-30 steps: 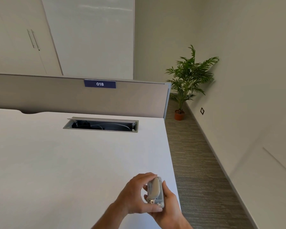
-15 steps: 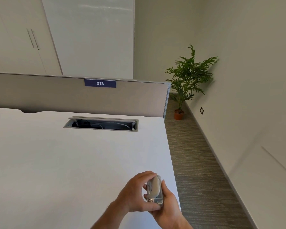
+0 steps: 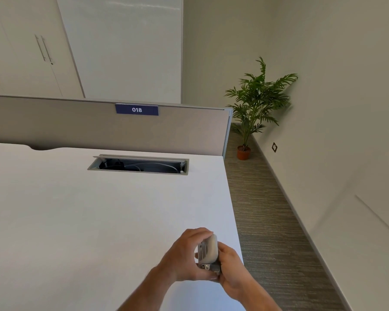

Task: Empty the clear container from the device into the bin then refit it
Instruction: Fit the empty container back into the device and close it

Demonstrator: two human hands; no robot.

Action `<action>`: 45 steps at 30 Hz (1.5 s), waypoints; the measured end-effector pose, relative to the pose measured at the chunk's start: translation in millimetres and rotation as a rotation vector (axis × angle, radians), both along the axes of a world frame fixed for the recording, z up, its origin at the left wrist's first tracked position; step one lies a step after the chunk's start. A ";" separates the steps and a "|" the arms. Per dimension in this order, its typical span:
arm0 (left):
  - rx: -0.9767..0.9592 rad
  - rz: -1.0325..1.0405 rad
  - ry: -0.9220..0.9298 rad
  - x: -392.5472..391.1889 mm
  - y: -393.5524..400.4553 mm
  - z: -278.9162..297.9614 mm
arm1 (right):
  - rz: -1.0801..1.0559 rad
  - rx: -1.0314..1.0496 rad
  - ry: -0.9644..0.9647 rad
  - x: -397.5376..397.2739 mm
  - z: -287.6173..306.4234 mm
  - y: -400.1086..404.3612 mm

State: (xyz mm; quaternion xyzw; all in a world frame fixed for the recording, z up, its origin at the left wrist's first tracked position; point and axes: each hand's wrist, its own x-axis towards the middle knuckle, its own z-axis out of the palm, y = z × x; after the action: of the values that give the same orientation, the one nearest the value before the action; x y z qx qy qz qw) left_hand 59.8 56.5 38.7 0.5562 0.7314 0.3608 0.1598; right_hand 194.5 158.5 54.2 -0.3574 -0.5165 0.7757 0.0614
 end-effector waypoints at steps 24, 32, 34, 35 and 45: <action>-0.201 0.382 -0.937 12.6 -4.8 4.7 | -0.089 0.122 -0.190 -8.2 -1.1 1.9; -0.220 0.434 -0.898 14.9 -5.1 4.8 | -0.089 0.235 -0.241 -12.1 1.3 0.0; -0.223 0.440 -0.893 14.2 -6.0 6.0 | -0.104 0.212 -0.232 -12.8 -0.2 -0.8; -0.221 0.437 -0.897 14.0 -6.4 6.7 | -0.108 0.195 -0.229 -12.7 -0.7 -1.0; -0.203 0.439 -0.900 15.3 -9.6 5.2 | -0.113 0.159 -0.272 -11.5 -0.7 -7.0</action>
State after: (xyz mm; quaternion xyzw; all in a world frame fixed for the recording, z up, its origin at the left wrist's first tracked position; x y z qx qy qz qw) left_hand 75.1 46.9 43.9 0.1605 0.7210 0.5169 0.4327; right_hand 183.0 151.4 53.6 -0.4813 -0.5591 0.6722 0.0625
